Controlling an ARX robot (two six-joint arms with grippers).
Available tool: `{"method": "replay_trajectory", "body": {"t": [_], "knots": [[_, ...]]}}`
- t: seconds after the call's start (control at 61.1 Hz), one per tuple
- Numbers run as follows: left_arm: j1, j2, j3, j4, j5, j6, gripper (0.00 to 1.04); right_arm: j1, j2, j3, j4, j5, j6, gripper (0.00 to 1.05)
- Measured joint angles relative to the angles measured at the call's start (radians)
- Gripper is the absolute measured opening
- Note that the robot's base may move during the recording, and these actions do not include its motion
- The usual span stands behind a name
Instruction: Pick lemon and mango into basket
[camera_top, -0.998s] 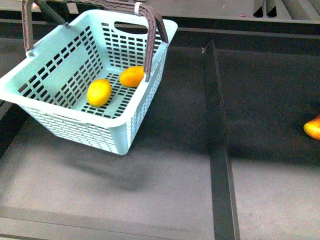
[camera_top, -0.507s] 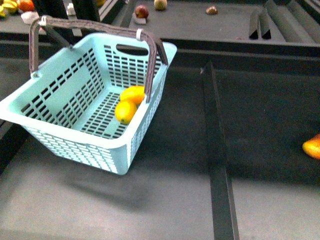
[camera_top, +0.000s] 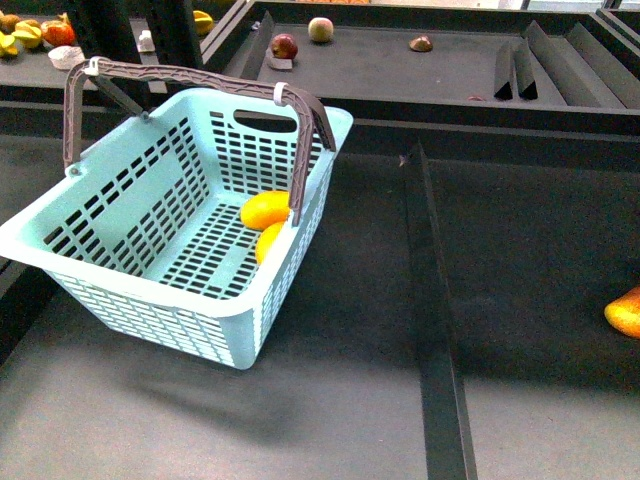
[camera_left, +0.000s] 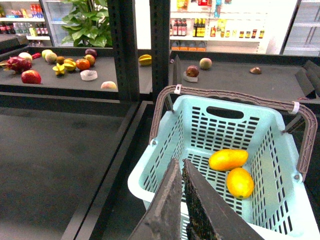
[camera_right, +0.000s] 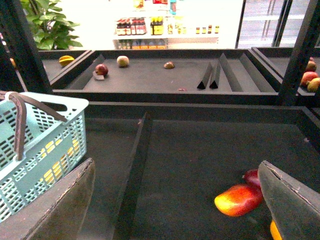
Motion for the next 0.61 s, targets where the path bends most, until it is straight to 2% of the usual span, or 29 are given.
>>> {"method": "replay_trajectory", "body": {"t": [0.605], "knots": [[0.0, -0.44, -0.012, -0.405, 0.0, 0.0, 0.03, 0.0, 0.0, 0.0, 0.0, 0.0, 0.0, 0.96]]}}
